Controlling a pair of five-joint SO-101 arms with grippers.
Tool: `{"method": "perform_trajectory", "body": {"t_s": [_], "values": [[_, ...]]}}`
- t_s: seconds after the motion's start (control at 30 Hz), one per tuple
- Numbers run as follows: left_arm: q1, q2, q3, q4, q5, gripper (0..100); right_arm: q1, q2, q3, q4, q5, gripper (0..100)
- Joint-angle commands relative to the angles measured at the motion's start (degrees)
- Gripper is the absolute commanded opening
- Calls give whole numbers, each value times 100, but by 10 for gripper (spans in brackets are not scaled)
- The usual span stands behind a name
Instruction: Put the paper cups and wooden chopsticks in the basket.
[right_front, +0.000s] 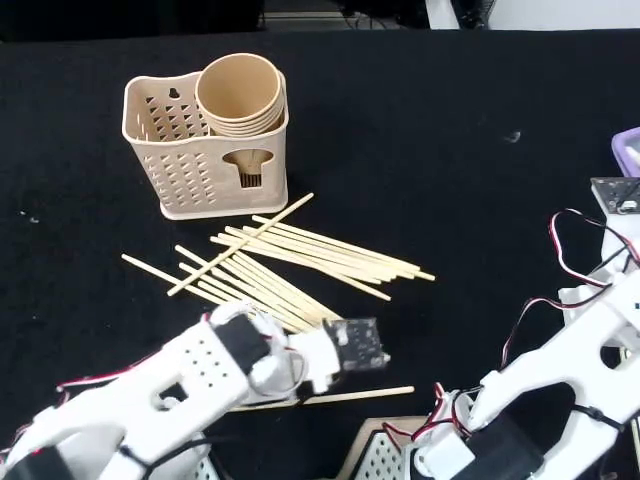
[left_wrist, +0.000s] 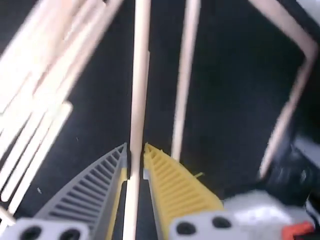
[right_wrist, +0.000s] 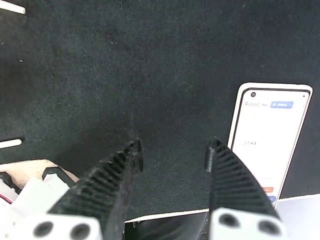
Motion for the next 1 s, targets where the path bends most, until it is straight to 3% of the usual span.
{"method": "perform_trajectory", "body": {"t_s": [0.0,0.2,0.3,0.4,0.47,0.57,0.73,0.97], "values": [[-22,-580,-40,448,-264,30,62,-101,-31,44,26,216],[-286,-1503,-233,448,-246,30,44,-101,382,-18,62,212],[-1191,-1899,-637,448,-255,30,35,-136,875,-343,70,165],[-2229,-2127,-1182,440,-273,30,-53,-145,1270,-774,35,22],[-2686,-2259,-1534,440,-255,30,-193,-145,1490,-853,18,28],[-3029,-2400,-2009,440,-176,30,-642,-145,1684,-862,-360,11],[-3354,-2444,-2571,0,668,30,-1890,-145,1815,-1178,-1468,11],[-3987,-2444,-2712,-1371,2066,30,-3499,-505,2976,-3182,-2347,11]]}}
